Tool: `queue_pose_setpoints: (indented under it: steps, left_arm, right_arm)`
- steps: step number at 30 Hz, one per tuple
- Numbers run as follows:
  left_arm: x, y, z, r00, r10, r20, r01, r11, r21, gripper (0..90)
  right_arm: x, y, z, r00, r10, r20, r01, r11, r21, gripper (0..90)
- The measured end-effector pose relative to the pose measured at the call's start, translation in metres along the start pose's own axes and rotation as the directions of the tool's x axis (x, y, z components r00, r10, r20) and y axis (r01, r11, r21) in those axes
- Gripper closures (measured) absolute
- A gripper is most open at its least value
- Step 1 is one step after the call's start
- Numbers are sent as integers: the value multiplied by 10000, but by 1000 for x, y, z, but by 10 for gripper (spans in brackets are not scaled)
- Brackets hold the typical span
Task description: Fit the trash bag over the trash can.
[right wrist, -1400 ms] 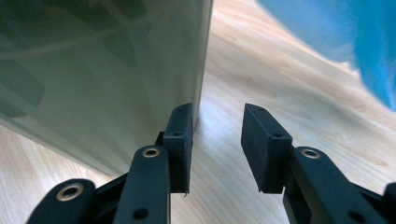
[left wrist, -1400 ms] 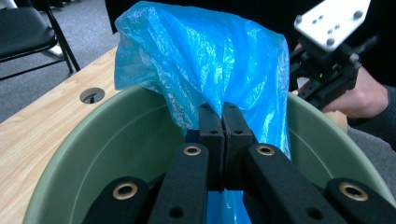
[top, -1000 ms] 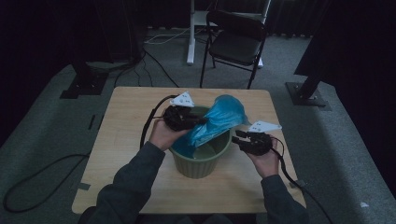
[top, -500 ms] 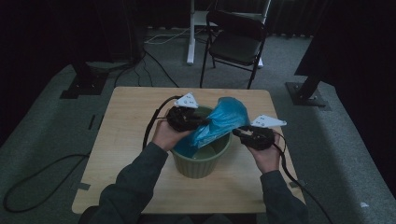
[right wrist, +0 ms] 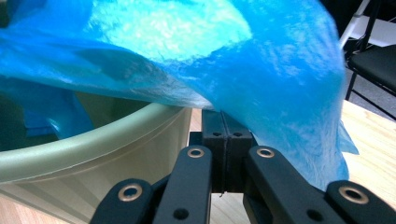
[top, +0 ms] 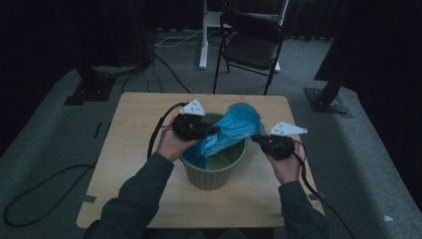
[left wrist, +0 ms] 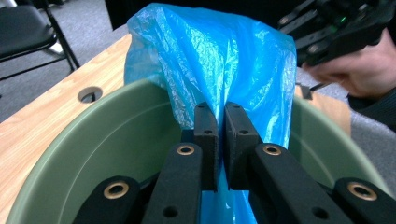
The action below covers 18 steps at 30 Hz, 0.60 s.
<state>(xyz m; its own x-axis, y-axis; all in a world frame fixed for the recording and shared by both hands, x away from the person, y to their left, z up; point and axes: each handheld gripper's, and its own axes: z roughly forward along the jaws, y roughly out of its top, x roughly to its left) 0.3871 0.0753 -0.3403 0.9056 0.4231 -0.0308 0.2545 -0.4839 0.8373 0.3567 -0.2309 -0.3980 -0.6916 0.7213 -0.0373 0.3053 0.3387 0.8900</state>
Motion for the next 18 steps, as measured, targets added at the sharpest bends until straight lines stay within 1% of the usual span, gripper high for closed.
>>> queue_pose_setpoints:
  steps: [3, 4, 5, 6, 7, 8, 9, 12, 15, 18]
  left_arm:
    - [4, -5, -2, 9998, -138, -105, 138, 9999, 10, 824]
    - [5, -7, -3, 9997, -198, -150, 198, 9998, 7, 796]
    - [6, -8, -5, 9995, -238, -183, 238, 9997, -10, 796]
    - [6, -9, -6, 9994, -283, -213, 282, 9996, -68, 778]
    - [7, -9, -9, 9992, -285, -285, 280, 9995, -173, 728]
    - [7, -9, -9, 9992, -285, -285, 280, 9995, -173, 708]
    - [7, -9, -10, 9990, -297, -320, 289, 9993, -232, 708]
    - [6, -6, -14, 9991, -232, -348, 220, 9992, -343, 657]
    - [3, -1, -16, 9992, -123, -373, 106, 9989, -456, 606]
    - [-1, 6, -17, 9993, 14, -364, -35, 9984, -567, 594]
  right_arm:
    - [0, 1, -1, 10000, -3, 3, 3, 10000, -19, 900]
    - [0, 2, -2, 10000, -29, -1, 29, 10000, -16, 900]
    - [0, 2, -2, 10000, -29, -1, 29, 10000, -16, 900]
    - [0, 3, -2, 10000, -57, 8, 57, 10000, -18, 900]
    - [1, 5, -3, 9999, -113, 13, 113, 9999, -29, 900]
    - [1, 5, -3, 9999, -122, 23, 122, 9999, -27, 900]
    - [1, 5, -3, 9999, -122, 23, 122, 9999, -27, 900]
    - [1, 8, -4, 9999, -157, 50, 158, 9999, -67, 900]
    - [2, 10, -3, 9998, -190, -19, 190, 9998, -69, 900]
    - [3, 11, -2, 9997, -242, -38, 242, 9997, -76, 900]
